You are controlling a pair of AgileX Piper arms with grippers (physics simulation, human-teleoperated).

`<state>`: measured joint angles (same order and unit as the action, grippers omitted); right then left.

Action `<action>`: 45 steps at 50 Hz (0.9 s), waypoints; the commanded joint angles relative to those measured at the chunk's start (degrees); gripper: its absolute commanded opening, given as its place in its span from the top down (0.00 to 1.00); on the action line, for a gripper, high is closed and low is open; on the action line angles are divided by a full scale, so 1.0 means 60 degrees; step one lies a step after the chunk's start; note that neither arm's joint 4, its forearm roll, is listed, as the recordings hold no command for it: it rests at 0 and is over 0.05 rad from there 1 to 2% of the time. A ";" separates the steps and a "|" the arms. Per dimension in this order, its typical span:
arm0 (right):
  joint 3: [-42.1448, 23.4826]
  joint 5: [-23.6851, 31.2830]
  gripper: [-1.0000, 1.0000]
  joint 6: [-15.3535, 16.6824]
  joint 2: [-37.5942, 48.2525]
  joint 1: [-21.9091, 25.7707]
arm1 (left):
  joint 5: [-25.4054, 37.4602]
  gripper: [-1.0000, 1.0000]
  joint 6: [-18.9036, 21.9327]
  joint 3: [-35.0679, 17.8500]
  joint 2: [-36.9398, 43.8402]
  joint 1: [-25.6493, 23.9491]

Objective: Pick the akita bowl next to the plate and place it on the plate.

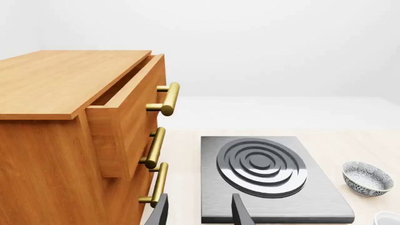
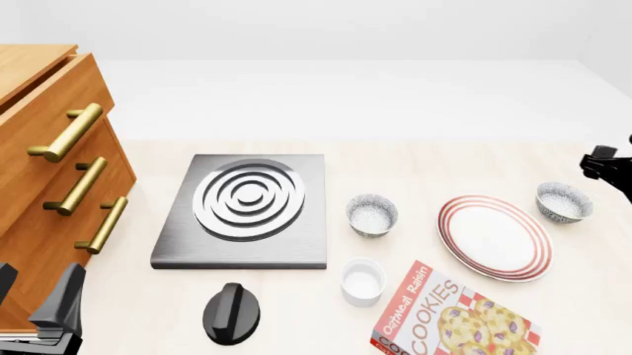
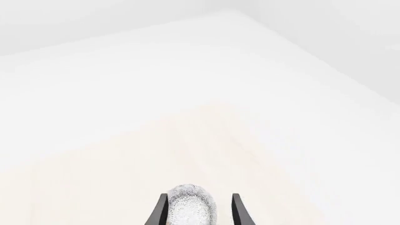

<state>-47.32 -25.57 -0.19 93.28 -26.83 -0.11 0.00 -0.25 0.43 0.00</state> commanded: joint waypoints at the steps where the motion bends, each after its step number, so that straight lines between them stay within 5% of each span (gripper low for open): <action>1: -0.0031 -0.0021 0.00 -0.0061 0.0127 -0.0214 | 0.0000 0.00 0.0000 0.0000 0.0000 0.0000; 45: -0.0663 0.0134 0.00 -0.0577 0.1243 -0.0545 | 0.0000 0.00 0.0000 0.0000 0.0000 0.0000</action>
<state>-50.25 -24.87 -2.89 98.46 -29.78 -0.11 0.00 -0.25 0.43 0.00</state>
